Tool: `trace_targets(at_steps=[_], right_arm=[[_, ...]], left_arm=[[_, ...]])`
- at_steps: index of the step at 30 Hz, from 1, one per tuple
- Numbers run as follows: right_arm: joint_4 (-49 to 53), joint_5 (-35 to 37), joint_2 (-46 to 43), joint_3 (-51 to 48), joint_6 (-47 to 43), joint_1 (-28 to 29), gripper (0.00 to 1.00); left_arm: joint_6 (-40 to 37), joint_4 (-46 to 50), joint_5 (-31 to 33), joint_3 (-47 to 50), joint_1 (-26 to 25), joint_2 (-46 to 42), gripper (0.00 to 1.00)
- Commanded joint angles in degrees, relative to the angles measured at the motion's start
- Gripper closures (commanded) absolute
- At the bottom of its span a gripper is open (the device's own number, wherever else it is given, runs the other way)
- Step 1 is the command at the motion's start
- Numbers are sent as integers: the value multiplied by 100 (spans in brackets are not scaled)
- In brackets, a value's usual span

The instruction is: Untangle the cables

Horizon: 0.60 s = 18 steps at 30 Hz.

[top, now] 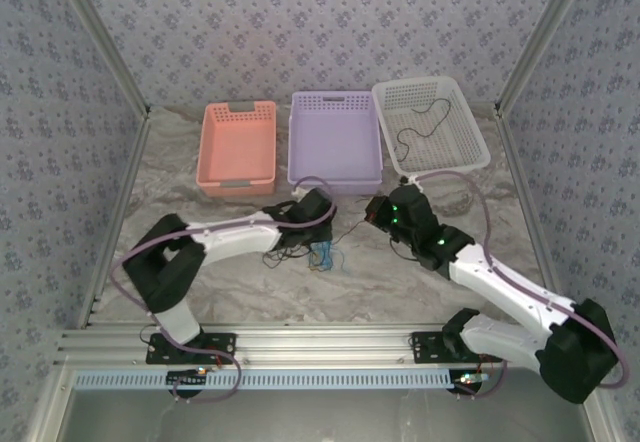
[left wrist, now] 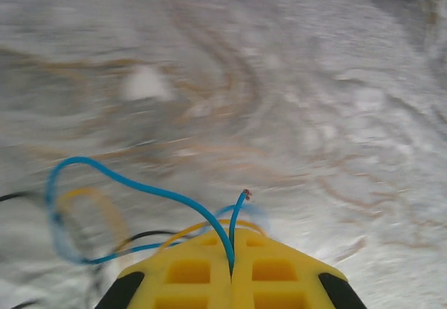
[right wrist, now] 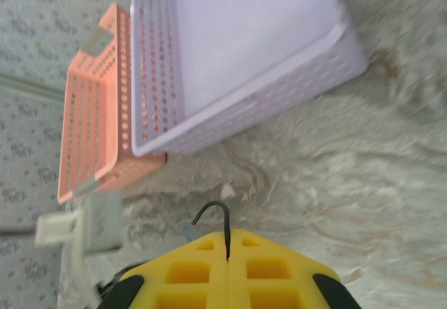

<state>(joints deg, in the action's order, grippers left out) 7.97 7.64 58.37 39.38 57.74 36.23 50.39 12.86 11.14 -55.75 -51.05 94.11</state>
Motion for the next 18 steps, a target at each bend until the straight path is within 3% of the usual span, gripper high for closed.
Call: trace_targets(at_steps=[1, 8, 18], right_arm=[[719, 90, -534, 464, -566, -381, 100], [1488, -23, -928, 1676, -1275, -1187, 100], [1962, -483, -751, 3165, -1624, -2174, 100]], left_arm=[[-160, 577, 563, 617, 433, -1050, 100], [-375, 707, 173, 1728, 1547, -2170, 100], [-497, 997, 201, 2093, 2219, -2467, 100]])
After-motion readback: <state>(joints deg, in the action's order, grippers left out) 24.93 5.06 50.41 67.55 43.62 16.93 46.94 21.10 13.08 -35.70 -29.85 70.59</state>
